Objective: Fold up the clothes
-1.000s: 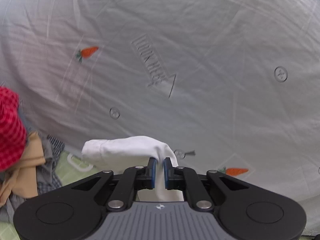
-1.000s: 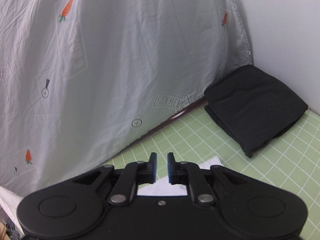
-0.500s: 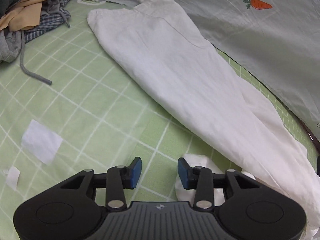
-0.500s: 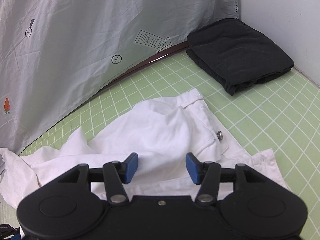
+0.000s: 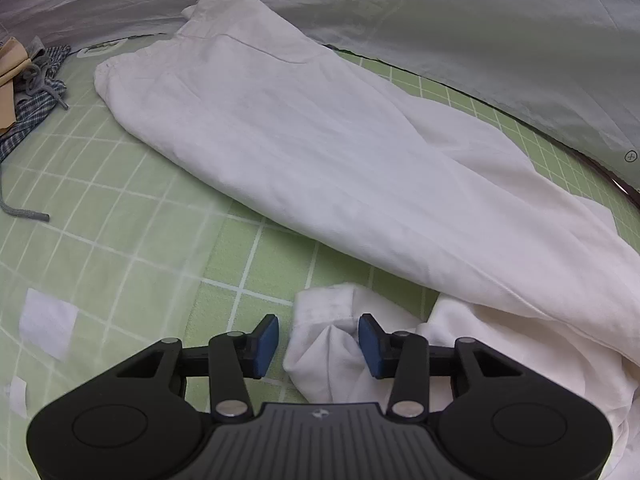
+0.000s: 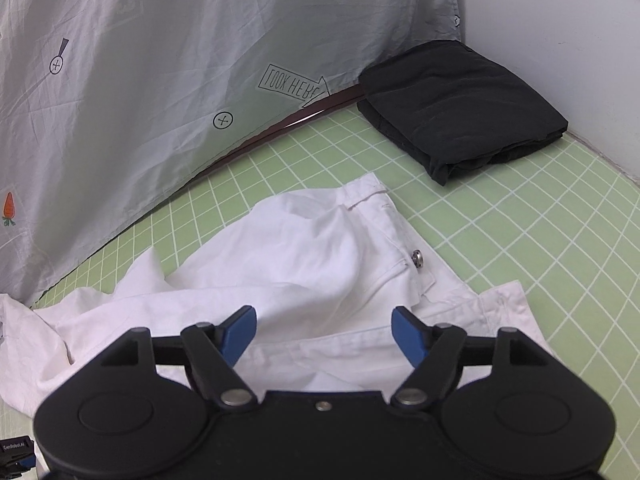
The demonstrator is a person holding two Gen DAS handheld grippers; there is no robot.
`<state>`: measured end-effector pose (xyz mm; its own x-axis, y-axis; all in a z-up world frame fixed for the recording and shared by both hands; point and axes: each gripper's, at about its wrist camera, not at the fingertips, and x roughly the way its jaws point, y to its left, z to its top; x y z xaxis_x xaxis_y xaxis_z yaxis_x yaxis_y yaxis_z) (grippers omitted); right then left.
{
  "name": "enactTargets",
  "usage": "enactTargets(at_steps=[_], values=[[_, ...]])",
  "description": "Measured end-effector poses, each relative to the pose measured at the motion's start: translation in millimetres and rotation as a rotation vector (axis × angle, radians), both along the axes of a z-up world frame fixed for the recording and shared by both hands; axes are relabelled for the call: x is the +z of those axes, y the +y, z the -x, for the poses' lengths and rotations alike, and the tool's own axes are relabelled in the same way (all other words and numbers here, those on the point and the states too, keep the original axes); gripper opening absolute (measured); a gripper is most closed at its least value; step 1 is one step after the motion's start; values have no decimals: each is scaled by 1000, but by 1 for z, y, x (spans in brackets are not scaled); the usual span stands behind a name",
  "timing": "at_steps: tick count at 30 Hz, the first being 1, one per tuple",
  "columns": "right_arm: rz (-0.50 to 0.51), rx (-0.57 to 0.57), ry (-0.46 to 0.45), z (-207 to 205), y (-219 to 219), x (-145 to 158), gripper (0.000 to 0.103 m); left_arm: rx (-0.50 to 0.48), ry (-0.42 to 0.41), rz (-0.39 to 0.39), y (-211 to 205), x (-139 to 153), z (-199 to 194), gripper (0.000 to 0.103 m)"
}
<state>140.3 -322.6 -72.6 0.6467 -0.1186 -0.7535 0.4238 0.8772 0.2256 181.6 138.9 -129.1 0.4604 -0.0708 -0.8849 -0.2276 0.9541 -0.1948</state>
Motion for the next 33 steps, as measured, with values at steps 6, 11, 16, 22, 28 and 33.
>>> enactTargets(at_steps=[6,11,16,22,28,33], values=[[26,21,-21,6,10,7,85,49,-83,40,3,18,14,9],[35,26,-30,14,14,9,86,116,-224,0,22,69,44,9],[33,66,-18,27,26,6,86,237,-342,-121,52,121,90,7],[59,124,15,51,38,4,87,420,-422,-329,97,155,150,7],[73,119,44,76,44,1,88,633,-288,-339,153,129,187,8],[73,86,67,105,40,-6,92,618,-183,-306,154,97,208,13]])
